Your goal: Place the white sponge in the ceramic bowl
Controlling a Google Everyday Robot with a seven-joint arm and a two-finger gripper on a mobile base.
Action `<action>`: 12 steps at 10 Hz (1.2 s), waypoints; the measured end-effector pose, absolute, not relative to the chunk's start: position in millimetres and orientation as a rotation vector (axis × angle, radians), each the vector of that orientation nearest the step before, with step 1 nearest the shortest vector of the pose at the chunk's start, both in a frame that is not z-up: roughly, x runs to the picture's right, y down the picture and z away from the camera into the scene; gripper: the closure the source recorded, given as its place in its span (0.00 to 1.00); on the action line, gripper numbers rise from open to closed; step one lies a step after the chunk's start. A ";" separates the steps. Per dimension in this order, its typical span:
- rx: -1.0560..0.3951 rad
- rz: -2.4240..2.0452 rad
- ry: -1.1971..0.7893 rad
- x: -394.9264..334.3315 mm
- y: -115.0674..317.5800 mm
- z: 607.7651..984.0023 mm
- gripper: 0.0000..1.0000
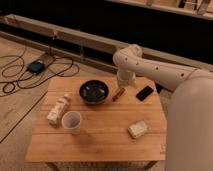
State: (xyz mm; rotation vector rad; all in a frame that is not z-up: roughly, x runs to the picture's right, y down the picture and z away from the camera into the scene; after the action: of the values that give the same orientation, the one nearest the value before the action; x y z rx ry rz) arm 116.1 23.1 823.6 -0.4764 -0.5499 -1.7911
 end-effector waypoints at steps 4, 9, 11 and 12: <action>-0.476 -1.791 -0.550 116.2 23.0 823.5 0.20; -0.471 -1.777 -0.566 130.9 40.0 807.9 0.20; -0.477 -1.742 -0.573 143.9 62.2 791.7 0.20; -0.488 -1.715 -0.585 150.7 82.6 781.7 0.20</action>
State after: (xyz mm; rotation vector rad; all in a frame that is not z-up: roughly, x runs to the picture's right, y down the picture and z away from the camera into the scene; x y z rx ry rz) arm 150.7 82.6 781.7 -0.4875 -0.5847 -1.7152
